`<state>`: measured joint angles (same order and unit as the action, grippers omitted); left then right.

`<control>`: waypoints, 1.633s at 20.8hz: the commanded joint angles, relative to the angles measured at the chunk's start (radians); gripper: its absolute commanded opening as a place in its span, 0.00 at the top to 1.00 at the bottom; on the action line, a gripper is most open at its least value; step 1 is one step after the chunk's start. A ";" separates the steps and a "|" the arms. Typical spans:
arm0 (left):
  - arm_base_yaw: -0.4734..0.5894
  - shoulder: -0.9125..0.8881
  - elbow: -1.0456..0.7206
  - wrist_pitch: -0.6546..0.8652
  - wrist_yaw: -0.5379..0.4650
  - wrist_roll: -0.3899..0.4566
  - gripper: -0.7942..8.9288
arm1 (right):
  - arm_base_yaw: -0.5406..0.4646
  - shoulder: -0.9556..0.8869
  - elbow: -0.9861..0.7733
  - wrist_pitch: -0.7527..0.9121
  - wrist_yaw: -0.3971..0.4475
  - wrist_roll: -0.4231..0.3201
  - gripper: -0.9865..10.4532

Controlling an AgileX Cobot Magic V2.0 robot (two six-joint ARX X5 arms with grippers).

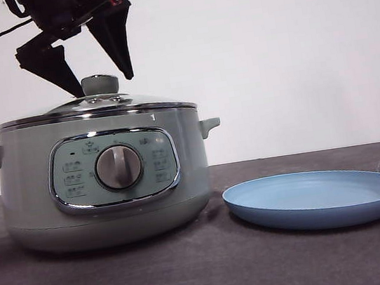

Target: Take the potato out from the steamer,put the potato on the plate,close the lid

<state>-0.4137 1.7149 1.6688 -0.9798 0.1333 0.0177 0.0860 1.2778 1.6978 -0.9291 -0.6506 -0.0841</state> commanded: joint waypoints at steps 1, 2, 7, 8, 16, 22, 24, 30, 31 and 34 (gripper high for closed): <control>-0.004 0.008 0.002 -0.006 -0.001 0.008 0.70 | 0.003 -0.005 0.004 -0.002 0.002 0.016 0.31; -0.005 0.008 0.002 -0.011 -0.002 0.009 0.78 | 0.003 -0.005 0.004 -0.002 0.002 0.020 0.31; -0.011 0.008 0.002 -0.031 -0.003 0.014 0.93 | 0.003 -0.005 0.004 -0.026 0.002 0.029 0.31; -0.011 0.008 0.002 -0.028 -0.003 0.017 0.93 | 0.003 -0.005 0.004 -0.025 0.002 0.035 0.31; 0.012 0.008 0.182 -0.073 -0.088 0.068 0.93 | 0.018 -0.005 0.004 -0.022 -0.005 0.050 0.31; 0.031 0.008 0.521 -0.187 -0.115 0.120 0.93 | 0.127 0.003 0.004 -0.012 -0.001 0.079 0.31; 0.038 0.008 0.643 -0.261 -0.170 0.142 0.93 | 0.186 0.019 0.004 0.003 0.007 0.087 0.31; 0.060 -0.041 0.840 -0.406 -0.501 0.144 0.93 | 0.371 0.138 0.006 0.089 0.162 0.098 0.31; 0.064 -0.058 0.840 -0.408 -0.554 0.144 0.93 | 0.391 0.159 0.006 0.095 0.179 0.099 0.31; 0.064 -0.097 0.840 -0.412 -0.664 0.144 0.93 | 0.448 0.233 0.007 0.123 0.237 0.098 0.31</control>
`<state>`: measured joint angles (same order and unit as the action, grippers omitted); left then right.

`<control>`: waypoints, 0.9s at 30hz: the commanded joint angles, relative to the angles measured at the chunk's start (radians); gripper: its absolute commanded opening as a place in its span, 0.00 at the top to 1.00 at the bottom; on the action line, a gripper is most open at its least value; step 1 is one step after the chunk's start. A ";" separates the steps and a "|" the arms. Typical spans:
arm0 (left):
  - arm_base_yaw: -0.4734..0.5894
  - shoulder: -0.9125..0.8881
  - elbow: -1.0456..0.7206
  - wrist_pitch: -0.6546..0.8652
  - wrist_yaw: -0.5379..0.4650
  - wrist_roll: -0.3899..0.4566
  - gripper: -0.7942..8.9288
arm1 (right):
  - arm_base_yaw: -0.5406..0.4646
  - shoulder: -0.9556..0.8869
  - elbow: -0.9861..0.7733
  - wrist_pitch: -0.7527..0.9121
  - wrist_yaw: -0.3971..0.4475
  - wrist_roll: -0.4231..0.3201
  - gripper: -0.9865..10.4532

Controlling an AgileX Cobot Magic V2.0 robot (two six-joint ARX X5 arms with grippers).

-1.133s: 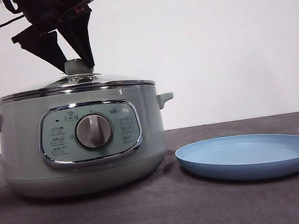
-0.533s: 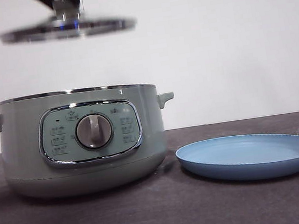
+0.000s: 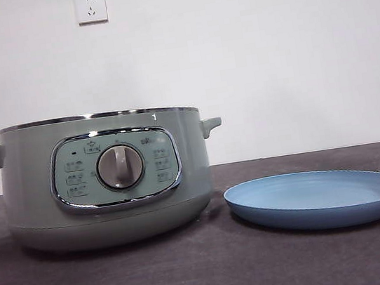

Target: Take the potato out from the steamer,put the potato on the plate,close the lid

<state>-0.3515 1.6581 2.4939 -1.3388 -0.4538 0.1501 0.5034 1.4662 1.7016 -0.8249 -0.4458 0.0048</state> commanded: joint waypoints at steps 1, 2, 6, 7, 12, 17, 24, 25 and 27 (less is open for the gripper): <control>0.005 -0.051 0.014 -0.054 -0.094 0.011 0.93 | 0.048 0.069 0.003 0.032 0.048 0.010 0.31; 0.010 -0.064 0.014 -0.054 -0.106 0.011 0.93 | 0.068 0.101 0.004 0.047 0.075 0.010 0.31; 0.028 -0.100 0.014 -0.054 -0.116 0.011 0.93 | 0.126 0.227 0.046 0.043 0.149 0.009 0.31; 0.031 -0.105 0.014 -0.054 -0.116 0.011 0.93 | 0.138 0.262 0.068 0.030 0.161 0.005 0.31; 0.034 -0.116 0.014 -0.054 -0.114 0.011 0.93 | 0.204 0.465 0.244 -0.061 0.249 -0.046 0.31; 0.034 -0.115 0.014 -0.055 -0.113 0.011 0.93 | 0.234 0.635 0.421 -0.134 0.300 -0.073 0.31; 0.034 -0.115 0.014 -0.054 -0.111 0.011 0.93 | 0.245 0.748 0.466 -0.167 0.322 -0.077 0.31; 0.034 -0.115 0.014 -0.054 -0.109 0.011 0.93 | 0.247 0.759 0.466 -0.173 0.322 -0.078 0.31; 0.034 -0.115 0.014 -0.054 -0.086 0.011 0.93 | 0.253 0.777 0.466 -0.190 0.322 -0.085 0.31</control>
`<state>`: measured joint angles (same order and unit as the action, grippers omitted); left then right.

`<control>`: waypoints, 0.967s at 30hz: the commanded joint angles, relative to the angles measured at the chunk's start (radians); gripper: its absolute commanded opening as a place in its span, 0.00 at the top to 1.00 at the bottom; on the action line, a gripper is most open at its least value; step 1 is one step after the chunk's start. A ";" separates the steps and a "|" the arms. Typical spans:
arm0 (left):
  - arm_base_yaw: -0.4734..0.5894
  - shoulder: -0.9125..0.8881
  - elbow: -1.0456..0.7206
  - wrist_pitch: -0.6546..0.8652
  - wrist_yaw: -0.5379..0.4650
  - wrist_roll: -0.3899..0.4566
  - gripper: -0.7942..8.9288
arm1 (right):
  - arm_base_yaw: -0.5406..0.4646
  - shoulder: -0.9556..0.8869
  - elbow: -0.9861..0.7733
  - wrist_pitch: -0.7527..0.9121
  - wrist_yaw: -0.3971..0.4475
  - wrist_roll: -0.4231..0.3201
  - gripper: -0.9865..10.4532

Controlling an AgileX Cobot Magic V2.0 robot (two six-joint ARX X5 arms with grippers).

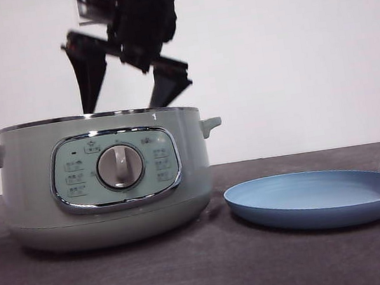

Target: Take the potato out from the steamer,put the potato on the plate,close the lid

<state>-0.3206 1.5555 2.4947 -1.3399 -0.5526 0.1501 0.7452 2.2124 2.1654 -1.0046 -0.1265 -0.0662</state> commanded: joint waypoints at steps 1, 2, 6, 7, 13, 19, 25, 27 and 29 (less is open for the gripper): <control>0.003 -0.013 0.013 -0.053 0.025 0.011 0.93 | 0.016 0.041 0.002 -0.011 0.003 -0.014 0.31; 0.003 -0.012 0.013 -0.053 0.035 0.011 0.93 | 0.023 0.051 0.002 -0.011 0.003 -0.014 0.31; 0.003 -0.011 0.013 -0.053 0.038 0.011 0.93 | 0.042 0.087 0.002 -0.014 0.005 -0.020 0.31; 0.003 -0.011 0.013 -0.053 0.038 0.011 0.93 | 0.044 0.095 0.002 -0.015 0.005 -0.022 0.32; 0.003 -0.011 0.013 -0.053 0.038 0.011 0.93 | 0.071 0.115 0.002 -0.004 0.107 -0.049 0.81; 0.003 -0.011 0.013 -0.053 0.040 0.011 0.93 | 0.080 0.104 0.044 -0.026 0.109 -0.072 0.92; 0.003 -0.011 0.013 -0.053 0.090 0.011 0.93 | 0.077 0.102 0.226 -0.181 0.107 -0.072 0.92; 0.003 -0.011 0.013 -0.053 0.092 0.011 0.93 | 0.066 0.095 0.305 -0.233 0.107 -0.072 0.92; 0.003 -0.011 0.013 -0.053 0.098 0.011 0.93 | 0.058 0.078 0.371 -0.262 0.108 -0.072 0.92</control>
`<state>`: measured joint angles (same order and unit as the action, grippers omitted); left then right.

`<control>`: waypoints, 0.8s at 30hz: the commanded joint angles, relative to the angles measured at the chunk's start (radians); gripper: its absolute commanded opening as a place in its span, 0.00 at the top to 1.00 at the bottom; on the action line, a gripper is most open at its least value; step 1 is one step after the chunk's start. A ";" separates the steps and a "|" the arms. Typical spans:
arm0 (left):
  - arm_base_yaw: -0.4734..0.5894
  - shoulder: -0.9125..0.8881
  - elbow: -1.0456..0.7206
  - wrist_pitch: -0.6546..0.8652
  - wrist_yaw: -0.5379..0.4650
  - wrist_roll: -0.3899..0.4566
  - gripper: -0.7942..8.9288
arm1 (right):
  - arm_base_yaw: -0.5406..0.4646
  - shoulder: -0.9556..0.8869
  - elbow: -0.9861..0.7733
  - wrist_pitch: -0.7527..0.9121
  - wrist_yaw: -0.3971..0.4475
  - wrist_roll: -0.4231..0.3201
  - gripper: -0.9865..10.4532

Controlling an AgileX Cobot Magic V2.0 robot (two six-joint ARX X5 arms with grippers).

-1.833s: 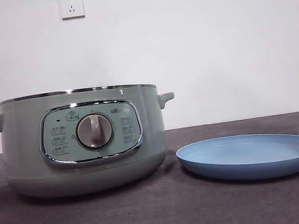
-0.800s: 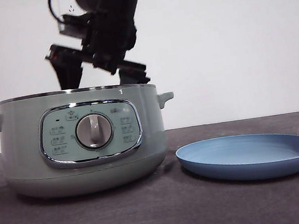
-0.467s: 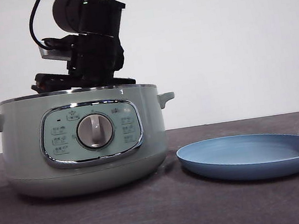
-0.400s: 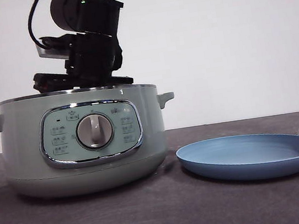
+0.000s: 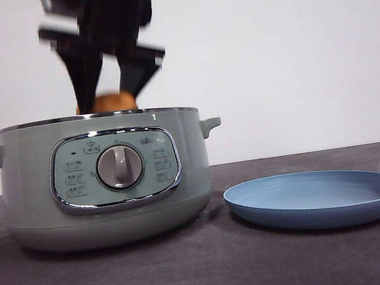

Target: Take the potato out from the steamer,put the potato on the plate,close the lid

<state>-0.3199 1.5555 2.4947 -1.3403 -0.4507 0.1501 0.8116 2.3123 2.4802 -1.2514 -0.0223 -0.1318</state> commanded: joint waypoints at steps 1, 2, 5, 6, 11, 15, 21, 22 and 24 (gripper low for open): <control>0.002 -0.011 0.013 -0.053 0.013 0.011 0.93 | -0.016 -0.037 0.076 -0.026 0.005 -0.006 0.92; 0.002 -0.011 0.013 -0.053 0.037 0.011 0.93 | -0.026 -0.057 0.093 -0.034 0.006 -0.003 0.92; 0.002 -0.006 0.013 -0.053 0.106 0.011 0.93 | -0.050 -0.127 0.114 -0.064 0.026 0.009 0.92; 0.002 -0.004 0.013 -0.052 0.126 0.011 0.93 | -0.060 -0.148 0.114 -0.076 0.037 0.015 0.92; 0.002 0.014 0.013 -0.050 0.235 0.011 0.93 | -0.122 -0.270 0.113 -0.127 0.080 0.070 0.92; 0.002 0.032 0.013 -0.044 0.360 0.011 0.93 | -0.194 -0.359 0.113 -0.128 0.101 0.092 0.92; 0.002 0.070 0.013 -0.044 0.423 0.012 0.93 | -0.352 -0.462 0.112 -0.134 0.111 0.125 0.92; 0.002 0.076 0.013 -0.045 0.433 0.012 0.93 | -0.386 -0.478 0.109 -0.134 0.111 0.137 0.92; 0.002 0.082 0.013 -0.045 0.438 0.012 0.93 | -0.444 -0.503 0.103 -0.134 0.107 0.161 0.92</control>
<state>-0.3195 1.6485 2.4947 -1.3399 -0.0151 0.1501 0.3851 1.8130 2.5927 -1.3632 0.0822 -0.0051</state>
